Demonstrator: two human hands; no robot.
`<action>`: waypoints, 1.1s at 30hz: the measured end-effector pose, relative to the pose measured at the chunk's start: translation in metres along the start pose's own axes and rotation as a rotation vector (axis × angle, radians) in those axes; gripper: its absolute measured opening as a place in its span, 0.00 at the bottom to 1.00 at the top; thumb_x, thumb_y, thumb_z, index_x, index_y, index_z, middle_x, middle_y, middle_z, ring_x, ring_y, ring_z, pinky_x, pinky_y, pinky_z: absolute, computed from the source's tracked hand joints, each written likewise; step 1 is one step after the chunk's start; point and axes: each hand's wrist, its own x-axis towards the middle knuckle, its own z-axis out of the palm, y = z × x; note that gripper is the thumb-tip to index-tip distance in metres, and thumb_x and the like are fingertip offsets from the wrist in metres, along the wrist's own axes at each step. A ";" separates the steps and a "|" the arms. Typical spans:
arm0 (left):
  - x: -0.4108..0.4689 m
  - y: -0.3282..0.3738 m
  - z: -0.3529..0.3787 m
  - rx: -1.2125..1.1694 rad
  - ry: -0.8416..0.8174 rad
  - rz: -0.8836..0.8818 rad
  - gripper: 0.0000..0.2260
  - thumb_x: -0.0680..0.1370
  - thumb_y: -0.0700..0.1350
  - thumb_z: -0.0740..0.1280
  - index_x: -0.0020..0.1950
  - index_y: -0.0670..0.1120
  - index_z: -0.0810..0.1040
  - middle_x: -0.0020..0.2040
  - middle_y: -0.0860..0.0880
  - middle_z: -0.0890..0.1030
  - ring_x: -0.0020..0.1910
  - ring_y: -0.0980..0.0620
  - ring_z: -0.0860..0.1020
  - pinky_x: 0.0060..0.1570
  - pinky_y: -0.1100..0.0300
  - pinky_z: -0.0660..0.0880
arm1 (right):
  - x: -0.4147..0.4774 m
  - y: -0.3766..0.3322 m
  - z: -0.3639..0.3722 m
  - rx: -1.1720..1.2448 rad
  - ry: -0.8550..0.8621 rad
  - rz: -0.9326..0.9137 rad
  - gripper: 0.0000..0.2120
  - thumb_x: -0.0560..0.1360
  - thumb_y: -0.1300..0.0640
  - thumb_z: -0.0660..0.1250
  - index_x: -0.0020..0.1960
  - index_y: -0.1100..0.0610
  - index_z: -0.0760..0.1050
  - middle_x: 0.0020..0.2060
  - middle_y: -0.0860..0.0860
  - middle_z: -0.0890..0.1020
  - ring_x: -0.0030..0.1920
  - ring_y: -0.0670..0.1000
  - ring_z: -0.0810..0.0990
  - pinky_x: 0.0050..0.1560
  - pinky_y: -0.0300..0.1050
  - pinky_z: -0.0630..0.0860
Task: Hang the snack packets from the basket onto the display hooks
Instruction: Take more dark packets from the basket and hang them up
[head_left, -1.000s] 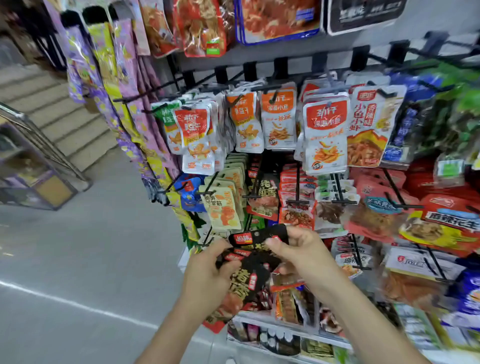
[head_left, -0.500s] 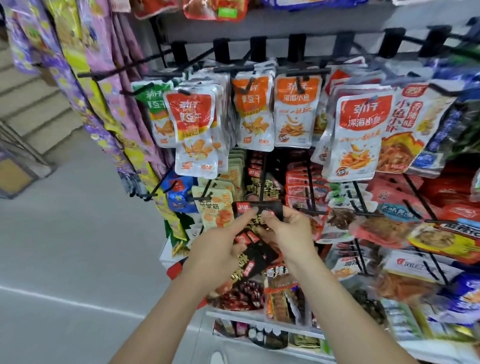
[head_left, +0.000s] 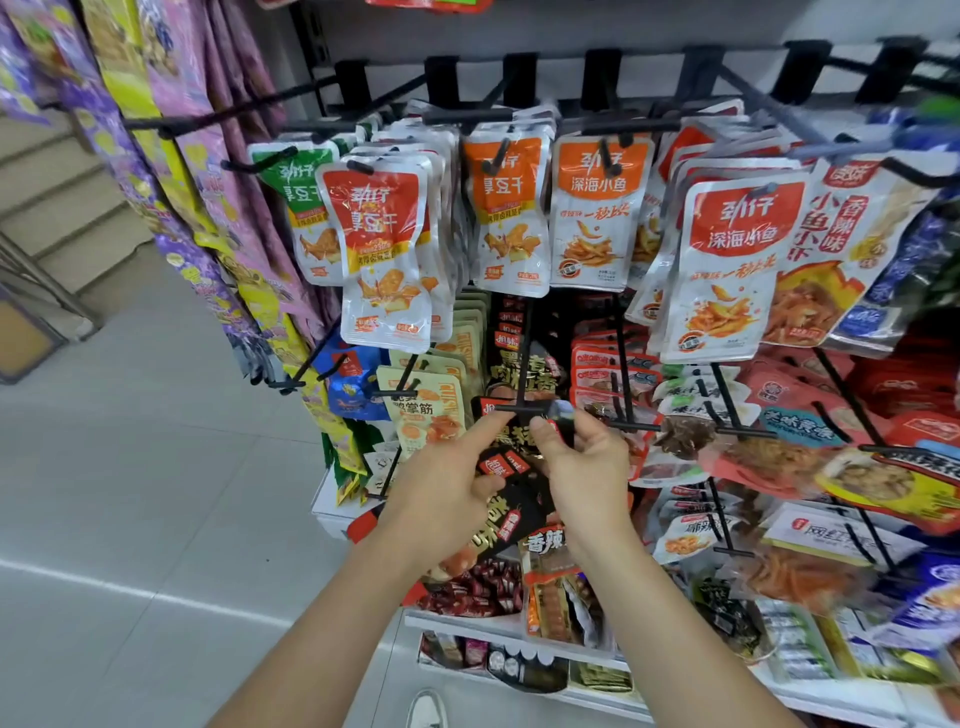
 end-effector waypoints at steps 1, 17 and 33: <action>0.000 0.001 0.001 -0.026 -0.003 0.000 0.30 0.78 0.41 0.67 0.66 0.68 0.55 0.51 0.44 0.83 0.36 0.48 0.79 0.39 0.49 0.79 | 0.000 0.000 -0.001 0.014 0.007 -0.006 0.06 0.76 0.61 0.69 0.47 0.50 0.81 0.35 0.44 0.84 0.36 0.41 0.81 0.39 0.36 0.77; 0.029 0.005 0.008 -0.049 -0.047 -0.070 0.19 0.76 0.41 0.68 0.65 0.54 0.74 0.47 0.52 0.83 0.42 0.52 0.80 0.43 0.52 0.79 | -0.009 -0.001 -0.019 -0.494 -0.136 -0.028 0.12 0.81 0.52 0.60 0.63 0.51 0.71 0.46 0.45 0.80 0.48 0.49 0.79 0.47 0.45 0.75; 0.029 0.004 0.015 -0.142 -0.150 -0.136 0.25 0.76 0.40 0.70 0.71 0.53 0.69 0.60 0.54 0.77 0.55 0.54 0.77 0.51 0.60 0.76 | -0.012 0.000 -0.040 -0.481 -0.208 0.026 0.08 0.76 0.62 0.67 0.47 0.50 0.79 0.43 0.45 0.82 0.44 0.44 0.80 0.42 0.32 0.73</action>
